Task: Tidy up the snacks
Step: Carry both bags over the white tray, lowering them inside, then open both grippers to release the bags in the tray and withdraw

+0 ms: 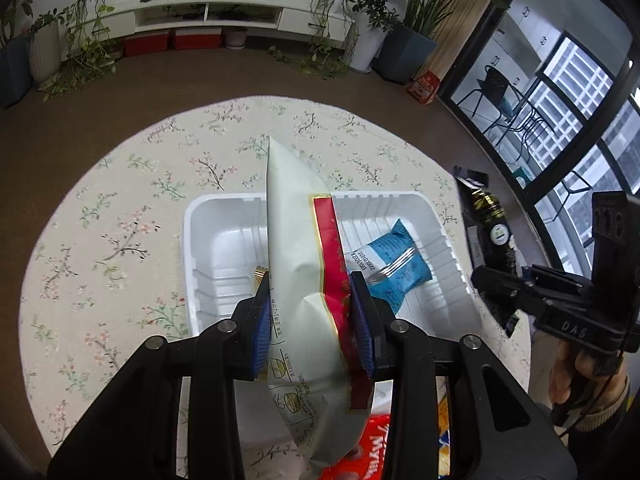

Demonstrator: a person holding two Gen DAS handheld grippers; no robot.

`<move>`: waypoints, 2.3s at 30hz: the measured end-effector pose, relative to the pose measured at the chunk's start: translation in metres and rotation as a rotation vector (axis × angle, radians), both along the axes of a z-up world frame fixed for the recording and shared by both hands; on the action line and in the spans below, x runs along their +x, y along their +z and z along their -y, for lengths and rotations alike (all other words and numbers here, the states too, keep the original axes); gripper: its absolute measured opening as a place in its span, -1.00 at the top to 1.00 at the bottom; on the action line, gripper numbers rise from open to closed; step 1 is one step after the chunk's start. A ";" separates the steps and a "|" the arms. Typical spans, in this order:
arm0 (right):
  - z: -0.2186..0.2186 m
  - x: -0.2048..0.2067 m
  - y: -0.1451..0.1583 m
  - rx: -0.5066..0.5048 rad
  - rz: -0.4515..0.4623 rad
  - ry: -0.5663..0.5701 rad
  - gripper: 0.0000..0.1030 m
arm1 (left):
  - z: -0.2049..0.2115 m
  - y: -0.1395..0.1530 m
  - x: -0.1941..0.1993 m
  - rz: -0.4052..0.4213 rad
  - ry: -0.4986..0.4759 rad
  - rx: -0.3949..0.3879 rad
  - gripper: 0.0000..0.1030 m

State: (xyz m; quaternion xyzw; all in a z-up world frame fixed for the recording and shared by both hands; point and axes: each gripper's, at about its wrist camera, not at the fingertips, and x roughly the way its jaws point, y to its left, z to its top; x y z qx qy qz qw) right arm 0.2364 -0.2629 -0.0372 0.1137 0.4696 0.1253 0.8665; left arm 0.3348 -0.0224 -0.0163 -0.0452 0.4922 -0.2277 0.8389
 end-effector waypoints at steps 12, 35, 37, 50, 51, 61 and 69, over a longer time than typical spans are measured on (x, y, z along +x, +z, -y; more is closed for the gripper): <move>-0.007 0.020 -0.033 -0.112 -0.077 -0.017 0.55 | 0.018 -0.052 0.031 -0.076 -0.002 0.030 0.36; -0.003 0.034 -0.058 -0.160 -0.108 -0.022 0.40 | 0.014 -0.063 0.012 -0.057 0.041 0.048 0.28; -0.003 0.034 -0.058 -0.156 -0.109 -0.020 0.33 | 0.012 -0.062 0.012 -0.057 0.051 0.044 0.27; -0.007 0.027 -0.051 -0.175 -0.090 -0.007 0.12 | 0.010 -0.048 0.003 -0.019 0.057 0.044 0.27; -0.007 0.026 -0.050 -0.175 -0.088 -0.007 0.06 | 0.010 -0.046 0.001 -0.018 0.056 0.042 0.27; -0.013 0.003 -0.027 -0.220 -0.036 0.003 -0.35 | -0.005 -0.018 -0.017 0.040 0.069 0.019 -0.14; -0.003 -0.036 0.003 -0.173 0.050 0.006 -0.52 | -0.035 0.016 -0.055 0.119 0.113 -0.002 -0.81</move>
